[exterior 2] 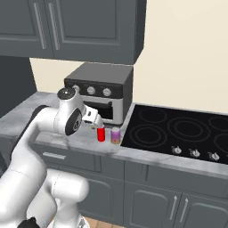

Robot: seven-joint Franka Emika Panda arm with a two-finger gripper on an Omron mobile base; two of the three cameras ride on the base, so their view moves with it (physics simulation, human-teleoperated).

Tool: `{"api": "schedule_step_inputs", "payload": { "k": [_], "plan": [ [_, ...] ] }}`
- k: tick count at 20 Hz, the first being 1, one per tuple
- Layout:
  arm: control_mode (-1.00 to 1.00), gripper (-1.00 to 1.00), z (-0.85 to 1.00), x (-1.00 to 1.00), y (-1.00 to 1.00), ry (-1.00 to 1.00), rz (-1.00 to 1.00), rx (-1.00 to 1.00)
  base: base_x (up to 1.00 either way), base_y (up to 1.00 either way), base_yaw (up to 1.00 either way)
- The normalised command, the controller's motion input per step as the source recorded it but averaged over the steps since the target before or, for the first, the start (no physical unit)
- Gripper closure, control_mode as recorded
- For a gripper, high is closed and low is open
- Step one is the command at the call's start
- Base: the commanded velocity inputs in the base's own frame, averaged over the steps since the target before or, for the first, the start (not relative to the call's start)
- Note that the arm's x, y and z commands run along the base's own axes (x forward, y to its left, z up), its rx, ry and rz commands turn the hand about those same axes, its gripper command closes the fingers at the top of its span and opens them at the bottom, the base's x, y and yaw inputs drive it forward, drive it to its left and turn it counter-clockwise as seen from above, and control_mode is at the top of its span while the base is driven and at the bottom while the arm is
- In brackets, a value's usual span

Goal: Four empty soda cans are scattered around the kitchen. Gather all the cans and cluster them next to the stove for recycling.

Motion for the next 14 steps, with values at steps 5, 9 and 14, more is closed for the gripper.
{"api": "schedule_step_inputs", "payload": {
  "k": [5,9,14],
  "plan": [
    [-1.0,-1.0,0.28,-0.53,0.07,0.12,0.02,0.0,0.0,0.0,0.0],
    [-1.0,-1.0,0.22,-0.47,0.02,0.09,0.01,0.0,0.0,0.0,0.0],
    [-1.0,-1.0,0.22,-0.44,0.02,0.03,0.01,0.0,0.0,0.0,0.0]
  ]
}}
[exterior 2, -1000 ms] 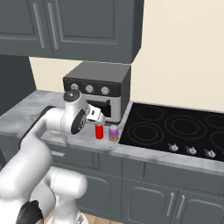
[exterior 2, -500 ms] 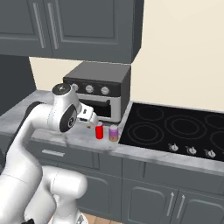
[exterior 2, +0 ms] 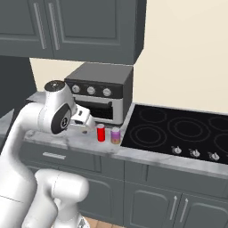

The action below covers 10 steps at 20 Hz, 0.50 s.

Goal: Four empty soda cans are scattered around the kitchen. Gather all the cans and cluster them next to the stove for recycling.

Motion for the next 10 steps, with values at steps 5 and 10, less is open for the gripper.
{"api": "schedule_step_inputs", "payload": {
  "k": [5,10],
  "plan": [
    [-1.0,-1.0,0.18,-0.35,0.2,-0.01,0.01,-0.02,0.0,0.0,0.0],
    [-1.0,-1.0,0.17,-0.26,0.21,-0.02,0.02,-0.02,0.0,0.0,0.0]
  ]
}}
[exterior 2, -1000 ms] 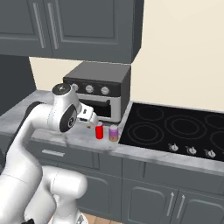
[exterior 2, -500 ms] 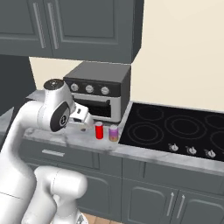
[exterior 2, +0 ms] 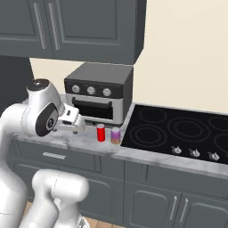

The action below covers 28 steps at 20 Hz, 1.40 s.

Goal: Four empty soda cans are scattered around the kitchen. Gather all the cans and cluster them next to the stove for recycling.

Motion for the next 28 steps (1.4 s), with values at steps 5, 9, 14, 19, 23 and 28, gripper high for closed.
{"api": "schedule_step_inputs", "payload": {
  "k": [5,9,14,19,23,28],
  "plan": [
    [-1.0,-1.0,0.16,-0.21,0.01,0.0,0.0,0.0,0.0,0.0,0.0],
    [-1.0,-1.0,0.08,-0.32,0.01,0.0,0.0,0.0,0.0,0.0,0.0],
    [-1.0,-1.0,0.05,-0.29,0.01,0.0,0.01,0.0,0.0,0.0,0.0],
    [1.0,-1.0,0.01,-0.11,0.0,0.0,0.0,0.0,-0.04,0.01,0.0],
    [1.0,-1.0,0.0,0.0,0.0,0.0,0.0,0.0,0.01,0.0,0.02],
    [1.0,-1.0,0.0,0.0,0.0,0.0,0.0,0.0,-0.06,-0.29,0.0]
  ]
}}
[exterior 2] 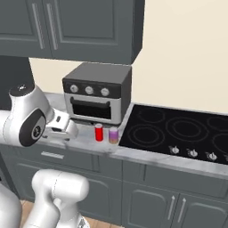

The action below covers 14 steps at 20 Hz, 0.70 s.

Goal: Four empty soda cans are scattered around the kitchen. Gather all the cans and cluster them next to the stove for recycling.

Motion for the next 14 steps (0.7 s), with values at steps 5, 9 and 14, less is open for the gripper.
{"api": "schedule_step_inputs", "payload": {
  "k": [5,9,14],
  "plan": [
    [1.0,-1.0,0.0,0.0,0.0,0.0,0.0,0.0,-0.14,-0.64,-0.19],
    [1.0,-1.0,0.0,0.0,0.0,0.0,0.0,0.0,0.01,-0.69,-0.21],
    [1.0,-1.0,0.0,0.0,0.0,0.0,0.0,0.0,0.12,-0.77,-0.04]
  ]
}}
